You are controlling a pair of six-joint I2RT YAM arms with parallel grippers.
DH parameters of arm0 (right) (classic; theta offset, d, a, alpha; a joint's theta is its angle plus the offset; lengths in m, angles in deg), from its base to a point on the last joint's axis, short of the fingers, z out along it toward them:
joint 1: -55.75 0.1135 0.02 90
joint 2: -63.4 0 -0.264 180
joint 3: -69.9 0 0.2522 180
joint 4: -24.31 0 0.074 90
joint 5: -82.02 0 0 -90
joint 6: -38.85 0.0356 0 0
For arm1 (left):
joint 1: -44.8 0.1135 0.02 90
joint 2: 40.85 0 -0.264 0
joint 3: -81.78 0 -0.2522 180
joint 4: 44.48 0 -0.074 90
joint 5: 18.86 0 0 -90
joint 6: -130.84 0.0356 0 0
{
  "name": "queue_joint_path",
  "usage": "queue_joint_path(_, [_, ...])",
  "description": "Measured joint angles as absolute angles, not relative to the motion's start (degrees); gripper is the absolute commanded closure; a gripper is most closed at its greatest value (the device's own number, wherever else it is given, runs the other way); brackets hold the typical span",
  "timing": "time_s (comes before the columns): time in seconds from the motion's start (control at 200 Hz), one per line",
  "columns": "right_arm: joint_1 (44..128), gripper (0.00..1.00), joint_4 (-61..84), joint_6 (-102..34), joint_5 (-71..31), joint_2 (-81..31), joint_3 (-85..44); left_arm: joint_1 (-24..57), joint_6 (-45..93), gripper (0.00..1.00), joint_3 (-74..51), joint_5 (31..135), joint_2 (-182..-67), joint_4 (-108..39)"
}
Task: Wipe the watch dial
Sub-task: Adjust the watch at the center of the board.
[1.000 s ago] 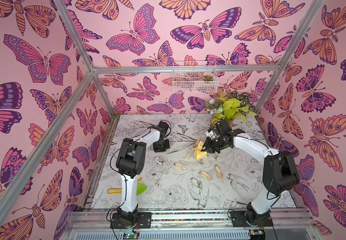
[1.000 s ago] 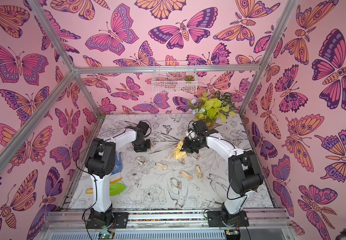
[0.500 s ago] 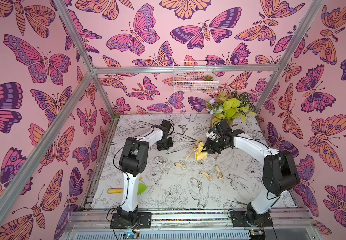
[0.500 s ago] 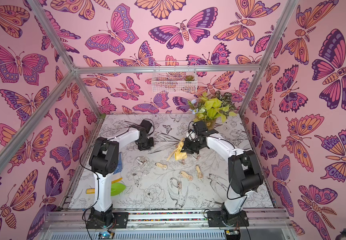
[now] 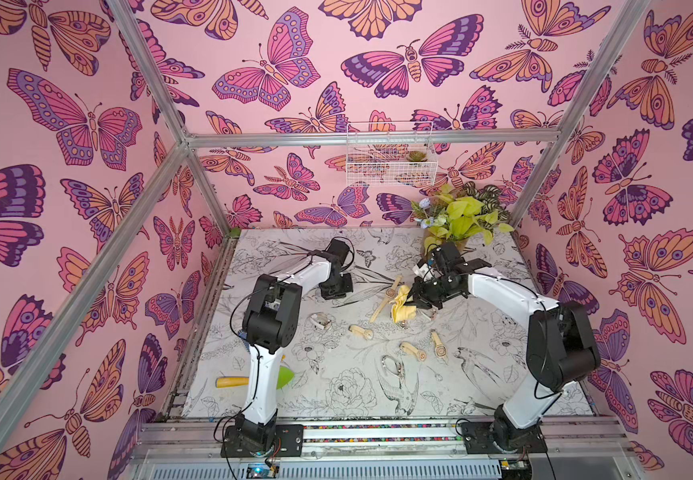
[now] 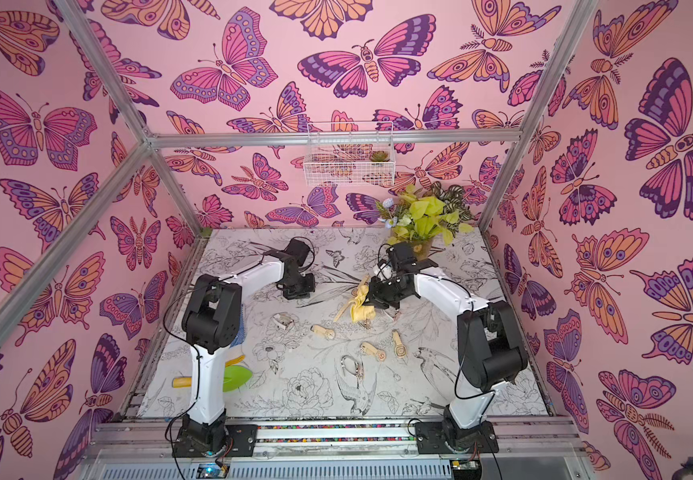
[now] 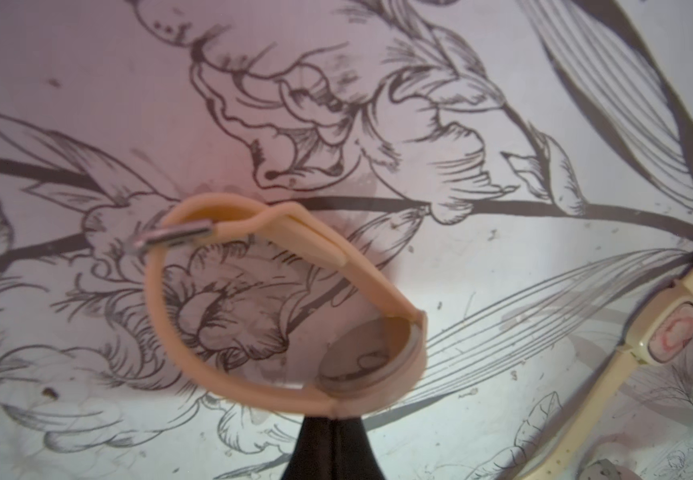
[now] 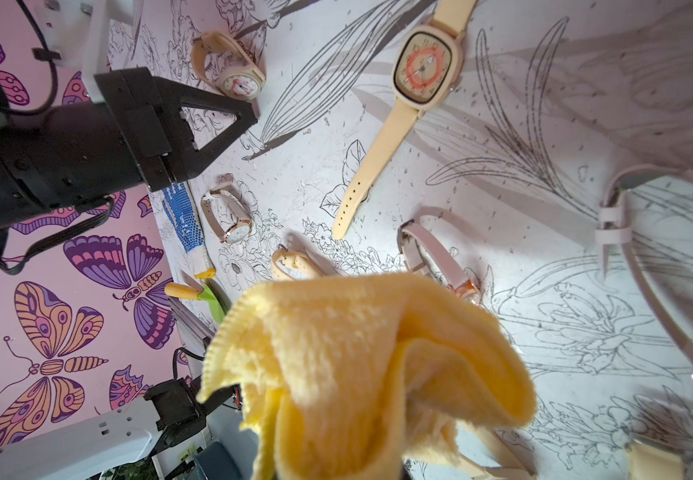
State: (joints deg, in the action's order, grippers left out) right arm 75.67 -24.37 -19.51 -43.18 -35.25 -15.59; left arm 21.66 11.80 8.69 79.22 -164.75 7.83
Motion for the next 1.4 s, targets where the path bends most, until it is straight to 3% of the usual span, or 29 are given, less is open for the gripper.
queue_joint_path(0.365, [75.6,1.00,-24.1,-19.5,-43.2,-35.2,-15.6,21.5,11.2,1.00,2.4,80.8,-160.5,6.9])
queue_joint_path(0.456, [75.6,1.00,-23.6,-19.4,-43.2,-35.2,-15.6,21.5,10.0,0.71,0.4,80.6,-157.2,8.0])
queue_joint_path(0.591, [75.6,1.00,-22.3,-18.5,-43.3,-35.2,-15.6,21.6,6.6,0.40,2.0,79.7,-153.4,10.4])
queue_joint_path(0.711, [75.6,1.00,-21.2,-17.9,-43.7,-35.2,-15.6,21.9,3.6,0.00,7.6,78.7,-154.4,13.8])
queue_joint_path(0.976, [75.6,1.00,-19.7,-16.7,-43.7,-35.2,-15.6,22.3,-5.5,0.00,20.6,75.8,-161.1,21.5])
queue_joint_path(1.397, [75.6,1.00,-18.8,-16.5,-43.7,-35.2,-15.6,24.1,-19.2,0.00,25.1,74.5,-168.5,25.9])
